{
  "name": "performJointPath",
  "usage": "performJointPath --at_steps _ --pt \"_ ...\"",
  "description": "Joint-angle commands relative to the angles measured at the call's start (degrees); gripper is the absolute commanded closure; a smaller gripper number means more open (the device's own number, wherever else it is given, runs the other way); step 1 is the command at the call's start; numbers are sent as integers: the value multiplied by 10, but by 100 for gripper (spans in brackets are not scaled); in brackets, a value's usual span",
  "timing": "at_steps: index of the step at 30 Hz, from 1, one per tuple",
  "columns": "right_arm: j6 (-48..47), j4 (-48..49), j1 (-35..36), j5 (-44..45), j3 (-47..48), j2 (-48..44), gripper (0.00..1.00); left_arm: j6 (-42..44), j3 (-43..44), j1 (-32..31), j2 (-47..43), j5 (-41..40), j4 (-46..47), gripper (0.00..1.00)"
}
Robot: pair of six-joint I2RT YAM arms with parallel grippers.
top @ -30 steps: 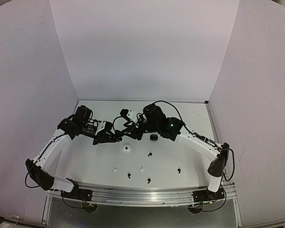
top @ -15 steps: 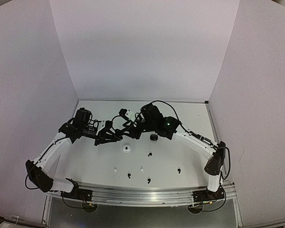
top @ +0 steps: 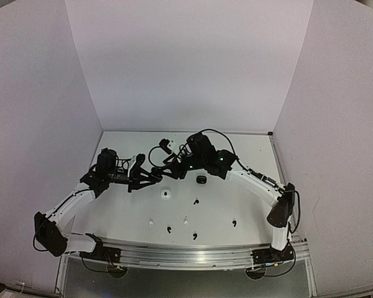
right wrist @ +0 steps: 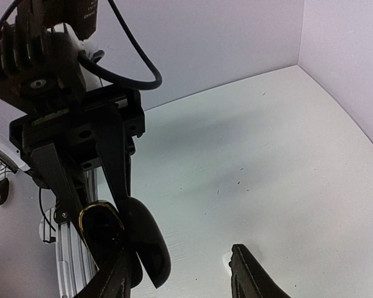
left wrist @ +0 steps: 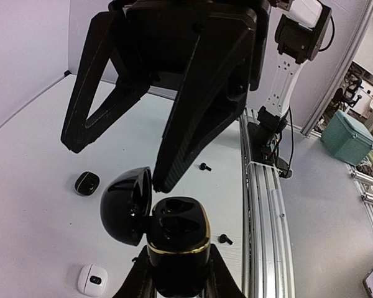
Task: Insert the wireless bluetooth earbuds into the charging case
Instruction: Pick up the right earbud from the center of the board.
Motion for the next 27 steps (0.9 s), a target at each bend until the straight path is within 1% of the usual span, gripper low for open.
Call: performJointPath --at_steps 1,3,5,6,8,9,10,11,13,15,17,19,20,22,27 --pt "29 6 -7 -30 19 -20 48 -82 -28 3 -26 2 109 100" --pt "50 6 -12 -34 26 -21 40 -97 -42 3 -29 -3 136 100" --pt "72 6 -17 -33 30 -24 25 -116 -59 3 -33 -8 172 100" --pt "88 5 -20 -29 31 -27 20 -120 -67 3 -35 -11 185 100" --pt "132 4 -26 11 18 -47 16 -147 -89 3 -40 -20 221 100" --pt "159 3 -30 43 -5 -67 15 -156 -102 3 -44 -25 242 100" --pt "183 1 -33 74 -30 -88 14 -162 -113 3 -48 -31 258 100" --pt "205 -7 -38 128 -70 -119 14 -169 -126 3 -52 -36 279 100" --pt "260 -53 -46 243 -145 -169 17 -181 -148 3 -57 -45 317 100" --pt "320 -142 -50 347 -199 -200 22 -190 -164 0 -61 -49 348 100" --pt "392 -244 -57 393 -231 -210 26 -191 -173 -2 -65 -49 360 100" --pt "444 -328 -58 401 -271 -213 28 -191 -178 -4 -71 -47 362 100" --pt "467 -350 -58 394 -293 -214 29 -191 -181 -5 -73 -45 362 100" --pt "509 -370 -59 380 -337 -217 29 -191 -184 -6 -78 -44 364 100" --pt "563 -366 -67 341 -443 -215 26 -197 -192 -7 -87 -41 368 100"
